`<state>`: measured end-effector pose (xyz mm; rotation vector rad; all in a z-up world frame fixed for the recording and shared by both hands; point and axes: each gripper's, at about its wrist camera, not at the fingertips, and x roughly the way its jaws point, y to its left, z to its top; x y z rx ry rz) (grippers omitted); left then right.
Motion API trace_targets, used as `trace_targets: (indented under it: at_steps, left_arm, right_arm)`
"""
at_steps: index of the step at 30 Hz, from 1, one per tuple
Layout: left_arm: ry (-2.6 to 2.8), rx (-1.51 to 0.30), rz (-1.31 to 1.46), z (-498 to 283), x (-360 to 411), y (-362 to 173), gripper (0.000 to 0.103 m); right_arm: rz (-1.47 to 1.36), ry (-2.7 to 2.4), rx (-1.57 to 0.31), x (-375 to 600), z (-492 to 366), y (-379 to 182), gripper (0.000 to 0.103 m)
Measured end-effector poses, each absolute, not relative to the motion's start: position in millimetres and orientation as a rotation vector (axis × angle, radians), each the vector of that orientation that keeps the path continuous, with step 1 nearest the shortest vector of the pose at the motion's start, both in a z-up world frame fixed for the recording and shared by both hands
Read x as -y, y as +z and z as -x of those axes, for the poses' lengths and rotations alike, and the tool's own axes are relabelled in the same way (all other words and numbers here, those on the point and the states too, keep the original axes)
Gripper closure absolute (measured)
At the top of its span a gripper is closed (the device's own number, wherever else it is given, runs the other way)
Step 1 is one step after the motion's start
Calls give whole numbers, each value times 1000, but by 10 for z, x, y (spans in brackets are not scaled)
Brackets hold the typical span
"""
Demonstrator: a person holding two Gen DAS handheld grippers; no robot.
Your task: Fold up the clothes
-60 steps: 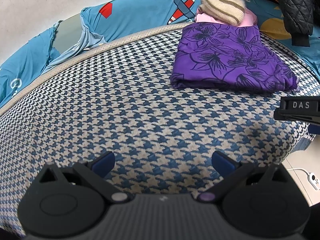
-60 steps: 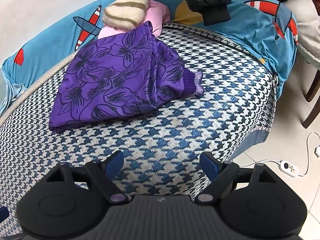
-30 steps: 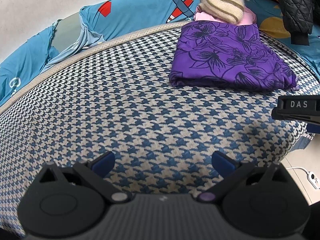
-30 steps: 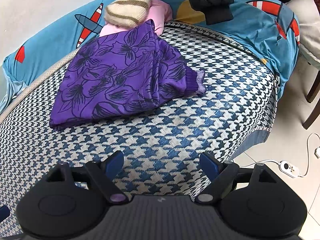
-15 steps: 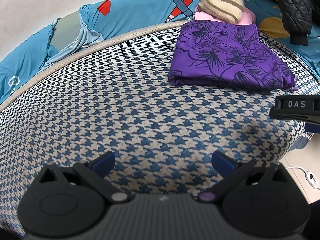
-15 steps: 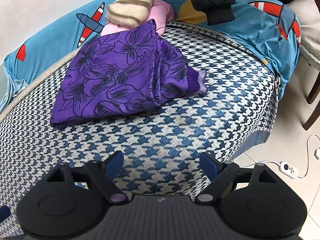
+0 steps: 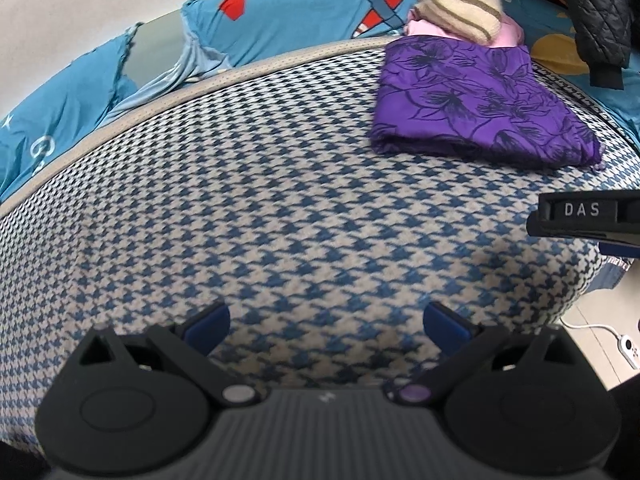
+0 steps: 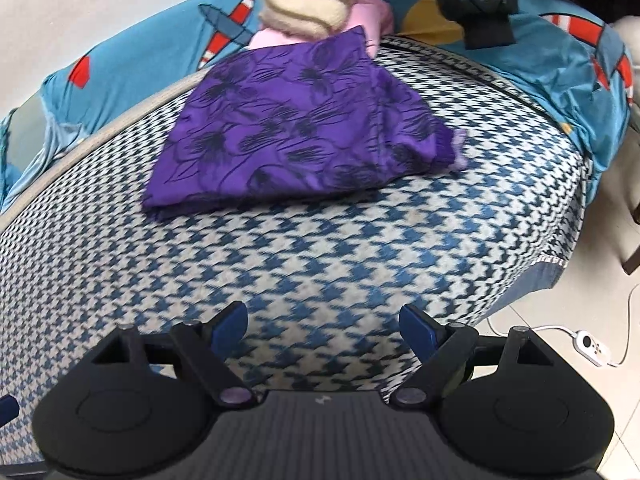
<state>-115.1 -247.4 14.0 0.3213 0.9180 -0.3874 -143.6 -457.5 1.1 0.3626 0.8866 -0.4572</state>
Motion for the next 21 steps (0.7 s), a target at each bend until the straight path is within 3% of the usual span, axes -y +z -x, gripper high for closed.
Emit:
trace_targets:
  at_steps: [21]
  left_arm:
    - [-326, -940, -261, 1008, 2019, 128, 0]
  right_arm:
    - [-284, -333, -906, 3990, 1234, 11, 20]
